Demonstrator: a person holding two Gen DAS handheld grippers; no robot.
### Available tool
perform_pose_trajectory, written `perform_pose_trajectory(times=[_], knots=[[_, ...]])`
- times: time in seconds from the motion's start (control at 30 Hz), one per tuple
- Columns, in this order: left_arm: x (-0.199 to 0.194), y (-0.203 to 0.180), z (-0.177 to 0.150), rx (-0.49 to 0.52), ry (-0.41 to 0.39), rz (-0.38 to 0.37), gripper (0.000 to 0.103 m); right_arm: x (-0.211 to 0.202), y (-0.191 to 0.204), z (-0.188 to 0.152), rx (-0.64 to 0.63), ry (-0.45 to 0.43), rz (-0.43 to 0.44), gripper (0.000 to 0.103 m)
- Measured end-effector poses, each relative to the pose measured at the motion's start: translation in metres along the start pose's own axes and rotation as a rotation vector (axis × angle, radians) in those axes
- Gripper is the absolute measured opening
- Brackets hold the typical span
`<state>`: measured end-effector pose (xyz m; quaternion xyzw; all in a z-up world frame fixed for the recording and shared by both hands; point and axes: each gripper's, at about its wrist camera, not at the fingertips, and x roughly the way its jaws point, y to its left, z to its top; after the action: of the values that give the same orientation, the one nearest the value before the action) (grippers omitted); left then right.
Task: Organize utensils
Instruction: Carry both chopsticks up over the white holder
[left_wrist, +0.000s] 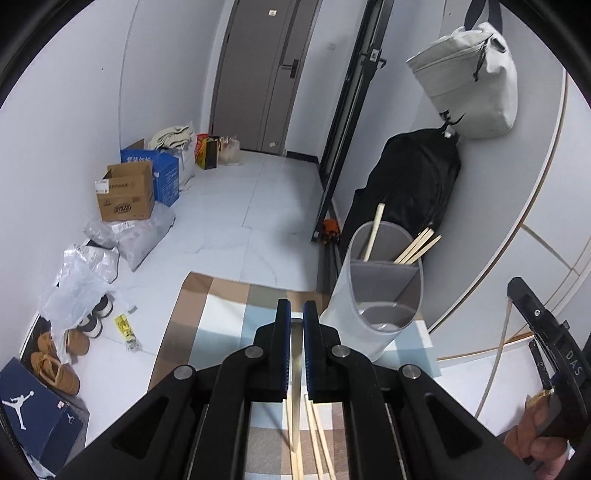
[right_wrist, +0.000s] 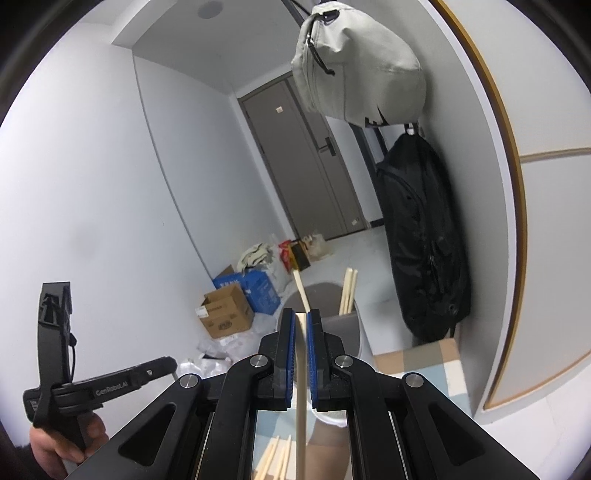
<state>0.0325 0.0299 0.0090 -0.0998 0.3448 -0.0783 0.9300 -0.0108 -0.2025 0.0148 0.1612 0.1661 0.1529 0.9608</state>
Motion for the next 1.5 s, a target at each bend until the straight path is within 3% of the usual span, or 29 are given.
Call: perform_pose_trajectory(times=[0.27,0.5,0.83,1.07,1.5], knots=[[-0.016,-0.014,0.032,0.02,-0.047,-0.061,0.002,0.006,0.001,0.038,0.023,-0.062,0.001,0.005],[-0.027,-0.03,0.078,0.022,-0.104,-0.115,0.002,0.026,0.001,0.088,0.032,-0.126,-0.005,0.005],[-0.011,-0.045,0.134,0.044,-0.146,-0.153,0.002,0.076,0.001,0.148,0.014,-0.203,-0.028,0.005],[0.01,-0.049,0.153,0.073,-0.175,-0.155,0.002,0.116,-0.002,0.156,-0.01,-0.221,-0.038,0.005],[0.052,-0.045,0.149,0.088,-0.118,-0.16,0.002,0.16,0.006,0.136,-0.071,-0.231,-0.052,0.007]])
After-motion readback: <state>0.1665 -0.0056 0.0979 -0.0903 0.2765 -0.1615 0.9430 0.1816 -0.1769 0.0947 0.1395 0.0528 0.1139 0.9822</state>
